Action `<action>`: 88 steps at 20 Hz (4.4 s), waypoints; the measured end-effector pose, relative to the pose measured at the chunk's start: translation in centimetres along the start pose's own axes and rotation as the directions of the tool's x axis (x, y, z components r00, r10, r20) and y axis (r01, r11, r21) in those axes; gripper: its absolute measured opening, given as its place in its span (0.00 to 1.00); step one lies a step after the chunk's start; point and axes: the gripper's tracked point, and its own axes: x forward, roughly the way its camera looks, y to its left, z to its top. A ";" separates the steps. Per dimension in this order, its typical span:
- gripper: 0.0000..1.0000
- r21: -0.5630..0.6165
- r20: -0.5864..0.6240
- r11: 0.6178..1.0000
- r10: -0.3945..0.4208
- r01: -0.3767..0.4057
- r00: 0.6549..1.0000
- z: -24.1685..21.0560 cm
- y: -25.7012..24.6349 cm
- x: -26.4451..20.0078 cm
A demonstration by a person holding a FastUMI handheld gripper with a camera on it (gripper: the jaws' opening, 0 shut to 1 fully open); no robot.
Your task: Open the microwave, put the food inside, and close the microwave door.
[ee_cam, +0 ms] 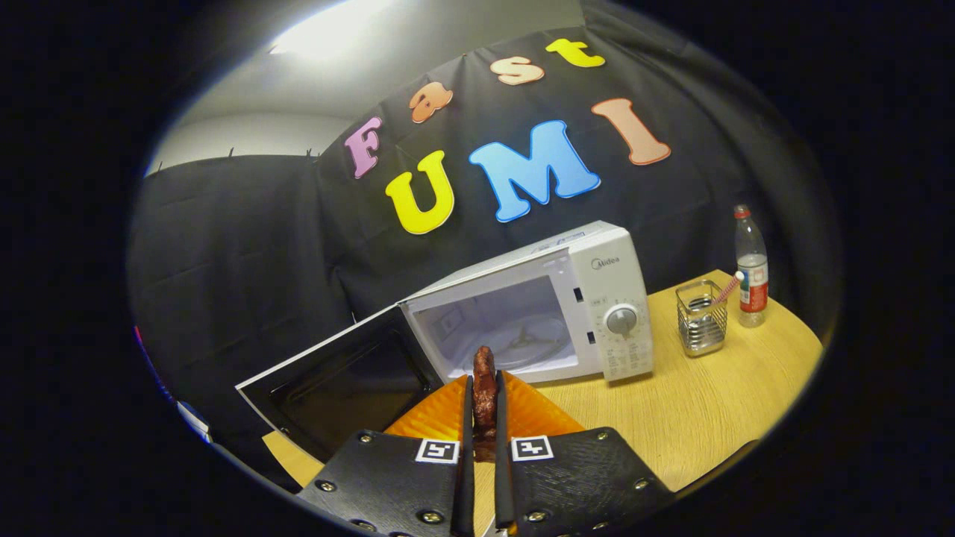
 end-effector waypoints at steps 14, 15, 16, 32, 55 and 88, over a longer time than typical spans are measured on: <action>0.11 -0.086 -0.037 0.994 -0.068 0.065 0.997 -1.7 0.2 18.4; 0.11 -0.077 -0.032 0.994 -0.079 0.076 0.996 -1.8 -0.2 19.2; 0.11 -0.070 -0.031 0.994 -0.086 0.083 0.996 -1.8 -0.5 20.1; 0.14 -0.253 0.091 0.943 -0.200 0.217 0.975 -0.9 -2.8 28.0; 0.80 -0.443 0.054 0.853 -0.281 0.275 0.958 -4.0 -8.0 28.0; 0.80 -0.342 -0.132 0.841 0.398 -0.419 0.908 -11.6 35.3 -0.4</action>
